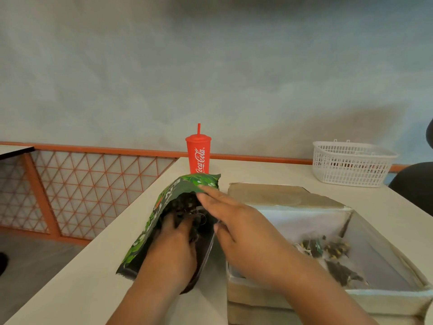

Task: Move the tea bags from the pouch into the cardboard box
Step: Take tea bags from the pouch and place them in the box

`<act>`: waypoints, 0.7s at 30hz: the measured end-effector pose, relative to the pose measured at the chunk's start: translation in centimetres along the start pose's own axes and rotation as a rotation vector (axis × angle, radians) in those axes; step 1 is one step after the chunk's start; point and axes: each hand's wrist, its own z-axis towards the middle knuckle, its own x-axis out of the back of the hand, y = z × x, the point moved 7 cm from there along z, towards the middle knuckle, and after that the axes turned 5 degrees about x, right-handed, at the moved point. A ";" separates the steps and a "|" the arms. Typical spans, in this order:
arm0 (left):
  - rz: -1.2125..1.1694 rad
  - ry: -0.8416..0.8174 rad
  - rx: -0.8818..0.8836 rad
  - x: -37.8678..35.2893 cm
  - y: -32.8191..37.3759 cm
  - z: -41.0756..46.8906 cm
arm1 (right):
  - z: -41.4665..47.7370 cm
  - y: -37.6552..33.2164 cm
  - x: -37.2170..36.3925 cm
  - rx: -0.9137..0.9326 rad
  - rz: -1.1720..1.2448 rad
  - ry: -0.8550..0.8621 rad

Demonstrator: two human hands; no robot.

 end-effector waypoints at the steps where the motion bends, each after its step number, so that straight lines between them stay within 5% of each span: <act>1: 0.013 -0.023 0.011 -0.3 -0.3 0.2 | 0.0 -0.3 -0.2 0.007 -0.008 -0.013; 9: 0.064 -0.141 0.048 -2.7 -2.7 2.1 | -0.1 -1.4 -0.7 0.037 -0.009 -0.050; 21: -0.024 0.123 -0.010 1.4 -0.8 0.9 | -0.1 -0.1 0.4 0.015 0.029 0.018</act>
